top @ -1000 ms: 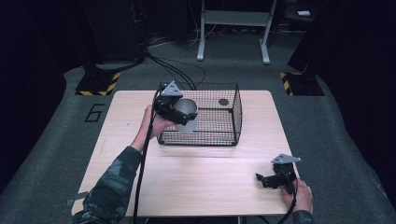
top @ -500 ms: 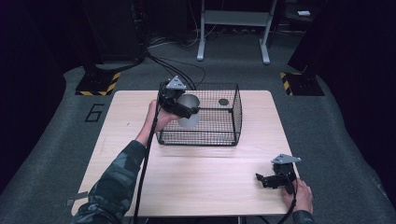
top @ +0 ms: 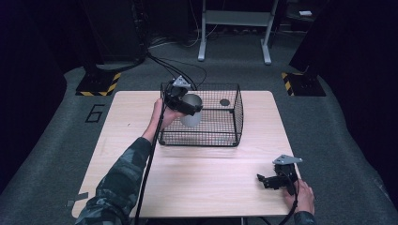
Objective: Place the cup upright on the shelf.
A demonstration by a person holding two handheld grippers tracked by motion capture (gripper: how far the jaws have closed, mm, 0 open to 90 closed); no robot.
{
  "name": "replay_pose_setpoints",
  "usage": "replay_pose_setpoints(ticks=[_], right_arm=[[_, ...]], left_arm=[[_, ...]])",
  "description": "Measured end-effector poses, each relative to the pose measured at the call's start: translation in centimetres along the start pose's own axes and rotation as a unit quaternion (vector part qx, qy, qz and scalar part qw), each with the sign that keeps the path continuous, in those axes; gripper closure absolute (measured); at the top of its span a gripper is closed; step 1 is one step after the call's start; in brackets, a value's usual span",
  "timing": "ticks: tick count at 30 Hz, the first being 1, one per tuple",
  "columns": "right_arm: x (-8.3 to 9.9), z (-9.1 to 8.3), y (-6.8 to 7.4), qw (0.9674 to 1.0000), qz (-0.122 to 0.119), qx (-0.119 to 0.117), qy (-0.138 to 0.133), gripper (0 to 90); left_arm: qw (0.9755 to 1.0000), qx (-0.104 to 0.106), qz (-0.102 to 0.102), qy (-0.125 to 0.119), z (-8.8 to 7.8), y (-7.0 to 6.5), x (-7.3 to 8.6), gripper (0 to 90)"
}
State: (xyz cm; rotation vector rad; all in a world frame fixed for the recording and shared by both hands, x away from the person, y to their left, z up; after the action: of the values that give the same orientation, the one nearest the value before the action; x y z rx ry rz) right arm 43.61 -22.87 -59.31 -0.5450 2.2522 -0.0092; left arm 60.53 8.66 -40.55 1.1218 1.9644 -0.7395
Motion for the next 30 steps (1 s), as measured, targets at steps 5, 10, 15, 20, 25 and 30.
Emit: replay_pose_setpoints(ticks=[5,10,15,20,25,30], right_arm=[[0.0,0.0,0.0,1.0,0.001,0.0,0.0,0.0],[0.0,0.0,0.0,1.0,-0.001,0.0,0.0,0.0],[0.0,0.0,0.0,1.0,-0.001,0.0,0.0,0.0],[0.0,0.0,0.0,1.0,-0.001,0.0,0.0,0.0],[0.0,0.0,0.0,1.0,0.0,0.0,0.0,0.0],[0.0,0.0,0.0,1.0,0.0,0.0,0.0,0.0]], left_arm=[[0.9999,-0.009,-0.007,0.005,0.7,1.1,0.5,6.3],[0.9998,-0.011,-0.01,0.009,1.6,1.4,0.7,6.3],[0.9998,-0.011,-0.014,0.013,2.6,1.5,0.8,6.3],[0.9996,-0.011,-0.017,0.018,3.6,1.6,0.9,6.3],[0.9996,-0.013,-0.019,0.017,4.3,1.7,0.9,6.3],[0.9994,-0.011,-0.024,0.024,5.1,1.8,1.2,6.3]])
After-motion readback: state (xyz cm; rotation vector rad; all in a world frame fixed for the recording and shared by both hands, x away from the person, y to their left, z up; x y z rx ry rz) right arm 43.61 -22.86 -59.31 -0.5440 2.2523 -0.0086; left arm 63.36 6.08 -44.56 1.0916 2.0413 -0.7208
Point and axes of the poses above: each handheld gripper's, and its own axes: z roughly forward along the jaws, x roughly out of its underside, y roughly to its left, the point moved 9 cm from there along z, roughly forward along the jaws, and after that the axes turned 15 degrees about x, right-handed, at the moved point
